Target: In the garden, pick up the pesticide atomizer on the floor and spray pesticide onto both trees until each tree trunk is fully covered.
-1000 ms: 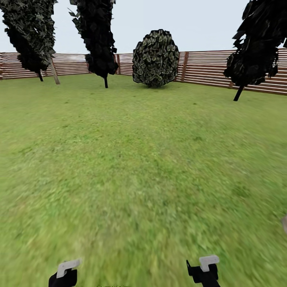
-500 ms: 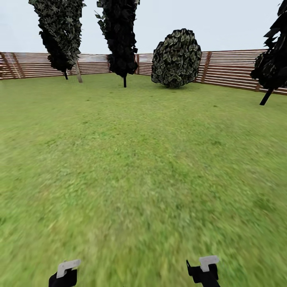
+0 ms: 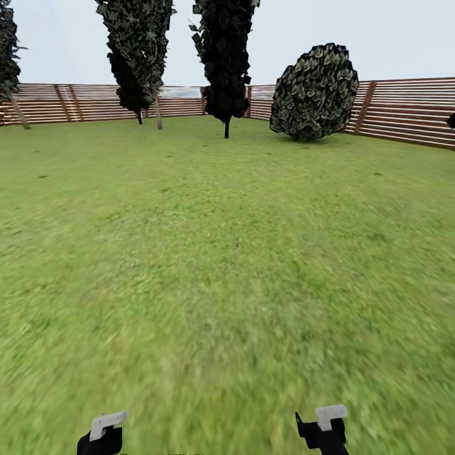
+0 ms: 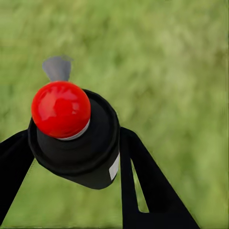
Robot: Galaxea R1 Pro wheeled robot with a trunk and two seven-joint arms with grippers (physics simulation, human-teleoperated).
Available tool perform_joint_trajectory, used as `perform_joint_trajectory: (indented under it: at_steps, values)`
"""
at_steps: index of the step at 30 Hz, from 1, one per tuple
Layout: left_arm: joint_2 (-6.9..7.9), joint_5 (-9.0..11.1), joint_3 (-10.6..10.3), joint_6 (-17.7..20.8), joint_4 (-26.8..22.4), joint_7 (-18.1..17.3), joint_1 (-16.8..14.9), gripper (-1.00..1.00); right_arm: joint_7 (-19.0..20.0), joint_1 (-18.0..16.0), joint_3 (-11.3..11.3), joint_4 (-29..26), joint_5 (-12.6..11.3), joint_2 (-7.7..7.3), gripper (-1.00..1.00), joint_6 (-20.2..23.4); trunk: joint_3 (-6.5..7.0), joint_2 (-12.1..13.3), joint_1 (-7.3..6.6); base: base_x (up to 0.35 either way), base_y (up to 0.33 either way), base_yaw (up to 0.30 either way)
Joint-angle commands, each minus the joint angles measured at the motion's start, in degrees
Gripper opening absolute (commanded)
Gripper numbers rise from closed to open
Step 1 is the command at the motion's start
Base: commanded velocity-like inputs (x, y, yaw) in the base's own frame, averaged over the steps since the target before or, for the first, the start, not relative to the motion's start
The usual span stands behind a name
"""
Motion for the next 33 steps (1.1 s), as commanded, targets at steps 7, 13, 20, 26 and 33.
perform_joint_trajectory:
  at_steps: [7, 13, 20, 26, 33]
  values:
    - [0.00, 0.30, -0.12, -0.18, 0.05, -0.05, -0.04, -1.00, 0.47, -0.03, -0.48, -0.12, 0.19, 0.06, 1.00, -0.19, -0.05, -0.02, -0.01, 0.000, 0.000, 0.282]
    - [0.00, 0.30, -0.12, -0.18, 0.05, -0.05, -0.04, -1.00, 0.47, -0.03, -0.48, -0.12, 0.19, 0.06, 1.00, -0.19, -0.05, -0.02, -0.01, 0.000, 0.000, 0.282]
    - [0.00, 0.30, -0.12, -0.18, 0.05, -0.05, -0.04, -1.00, 0.47, -0.03, -0.46, -0.12, 0.19, 0.06, 1.00, -0.19, -0.05, -0.02, -0.01, 0.000, 0.000, 0.282]
    - [0.00, 0.30, -0.12, -0.18, 0.05, -0.05, -0.04, -1.00, 0.47, -0.03, -0.47, -0.12, 0.19, 0.06, 1.00, -0.19, -0.05, -0.02, -0.01, 0.000, 0.000, 0.282]
    - [0.00, 0.30, -0.12, -0.18, 0.05, -0.05, -0.04, -1.00, 0.47, -0.03, -0.46, -0.12, 0.19, 0.06, 1.00, -0.19, -0.05, -0.02, -0.01, 0.000, 0.000, 0.282]
